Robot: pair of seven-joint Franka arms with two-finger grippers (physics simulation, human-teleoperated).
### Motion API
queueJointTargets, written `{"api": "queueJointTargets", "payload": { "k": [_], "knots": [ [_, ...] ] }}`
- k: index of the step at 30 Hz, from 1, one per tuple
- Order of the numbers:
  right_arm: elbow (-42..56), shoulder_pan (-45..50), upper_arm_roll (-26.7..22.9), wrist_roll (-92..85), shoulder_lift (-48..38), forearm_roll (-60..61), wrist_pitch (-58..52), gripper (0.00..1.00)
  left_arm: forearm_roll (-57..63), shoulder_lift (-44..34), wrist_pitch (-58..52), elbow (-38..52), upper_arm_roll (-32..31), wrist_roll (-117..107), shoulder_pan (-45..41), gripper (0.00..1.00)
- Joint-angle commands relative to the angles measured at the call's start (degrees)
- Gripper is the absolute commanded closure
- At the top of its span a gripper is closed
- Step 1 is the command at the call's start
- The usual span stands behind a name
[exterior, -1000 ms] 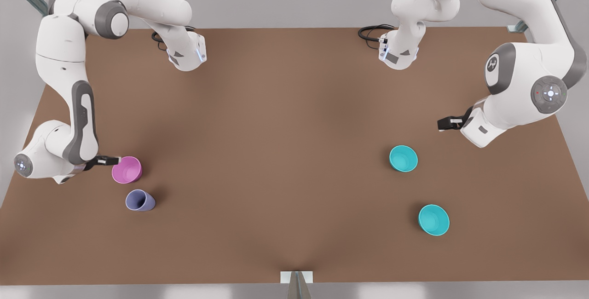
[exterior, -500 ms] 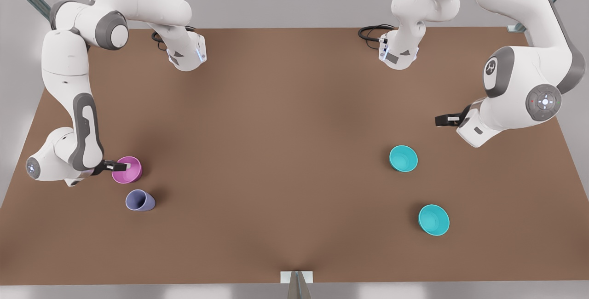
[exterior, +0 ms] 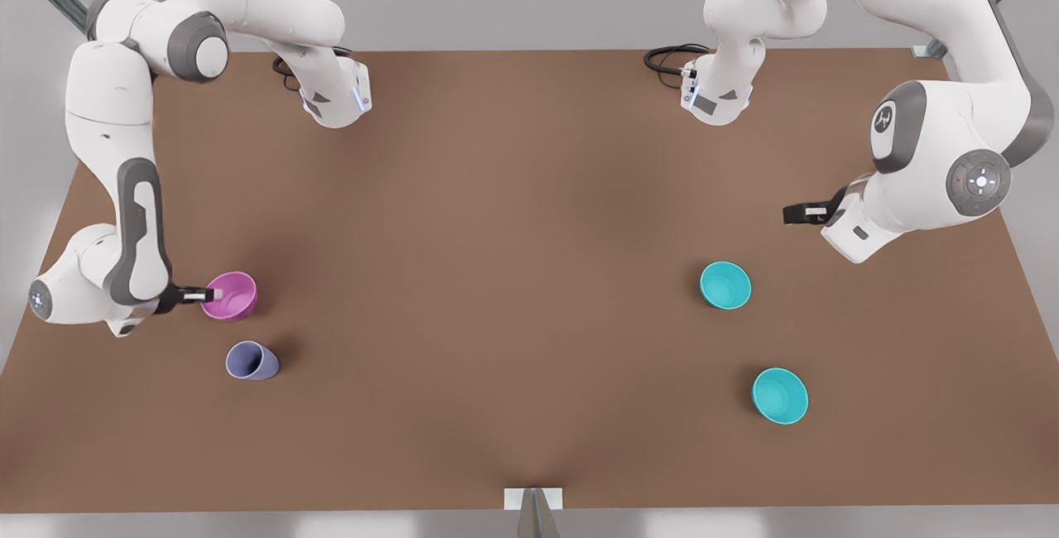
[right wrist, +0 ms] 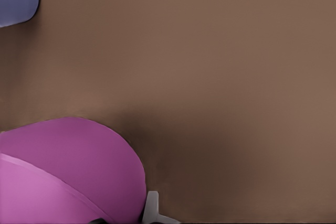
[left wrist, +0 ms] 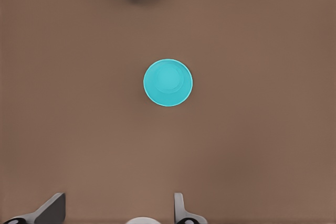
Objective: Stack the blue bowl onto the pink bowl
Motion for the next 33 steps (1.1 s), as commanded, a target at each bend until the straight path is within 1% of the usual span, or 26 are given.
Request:
{"api": "queueJointTargets", "payload": {
  "k": [1,3,4,5,7,8,10,11,13,14,15,16,17,20,22,27,28,29,30,31,33],
  "knots": [
    [-0.45,0.57,0.35,-7.53,-2.05,1.47,-7.89,0.79,-0.04,0.04,-0.04,0.02,0.0,0.07,0.0,0.0],
    [-5.11,2.41,2.98,-5.25,-7.41,2.17,-8.86,0.79,0.05,0.04,-0.31,0.02,0.0,0.07,0.0,0.0],
    [-7.22,4.96,3.16,-2.44,-9.52,3.67,-8.86,0.79,0.05,0.04,-0.31,0.02,0.0,0.07,0.0,0.0],
    [-8.54,8.3,3.16,2.04,-11.02,4.55,-8.86,0.79,0.05,0.13,-0.31,0.02,0.0,0.07,0.0,0.0],
    [-7.66,17.7,3.16,12.06,-11.2,6.66,-8.07,0.79,0.05,0.22,-0.4,0.02,0.0,0.07,0.0,0.0],
    [-6.26,22.45,3.07,18.65,-10.49,9.2,-7.2,0.79,0.05,0.22,-0.31,0.02,0.0,0.07,0.0,0.0],
    [-5.99,31.24,3.16,30.87,-10.14,11.14,0.18,0.79,0.05,0.22,-0.31,0.02,0.0,0.07,0.0,0.0],
    [-3.54,35.63,3.16,37.19,-7.77,12.28,3.26,0.79,0.05,0.22,-0.31,0.02,0.0,0.07,0.0,0.0],
    [0.16,41.26,3.16,46.95,-5.13,15.71,7.4,0.79,0.05,0.13,-0.48,0.02,0.0,0.07,0.0,0.0],
    [3.14,43.98,3.16,51.7,-2.41,16.5,9.68,0.79,0.05,0.04,-0.57,0.02,0.0,0.07,0.0,0.0],
    [8.24,46.09,3.16,58.29,1.63,18.87,11.35,0.79,0.05,-0.05,-0.84,0.02,0.0,-0.02,0.0,0.0],
    [13.42,47.94,3.16,64.18,6.2,20.28,11.88,0.79,0.05,-0.05,-0.75,0.11,0.0,-0.02,0.0,0.0],
    [16.59,48.29,3.25,67.35,9.1,21.68,11.88,0.79,0.05,-0.05,-0.75,0.11,0.0,-0.02,0.0,0.0],
    [26.35,49.79,3.43,72.89,18.07,22.39,12.49,0.79,0.05,0.04,-0.84,0.02,0.0,-0.02,0.0,0.0],
    [27.14,50.05,3.86,73.15,20.44,22.48,16.63,0.79,0.05,0.13,-0.75,0.11,0.0,0.07,0.0,0.0],
    [28.46,50.14,4.22,73.24,21.94,22.48,16.98,0.79,-0.92,1.36,0.04,0.2,-0.08,-0.54,0.0,0.0],
    [28.55,50.14,4.22,73.07,21.94,22.39,16.89,0.15,-1.1,2.68,3.46,0.29,-0.08,-0.54,0.0,0.0],
    [28.55,50.14,4.22,72.63,21.94,22.3,16.89,0.0,-2.76,3.56,4.44,0.29,0.0,-0.63,0.09,0.0],
    [28.9,50.14,4.22,72.63,21.85,22.3,16.89,0.0,-3.38,3.3,4.09,0.81,0.09,-1.07,0.09,0.0],
    [29.17,50.14,4.22,72.45,21.59,22.39,16.28,0.0,-3.56,3.91,3.82,5.11,-0.26,-4.23,-0.09,0.0],
    [29.17,49.88,4.22,72.1,19.49,22.39,15.23,0.0,-5.05,4.0,3.56,5.65,-0.26,-5.99,0.0,0.0]
  ]
}}
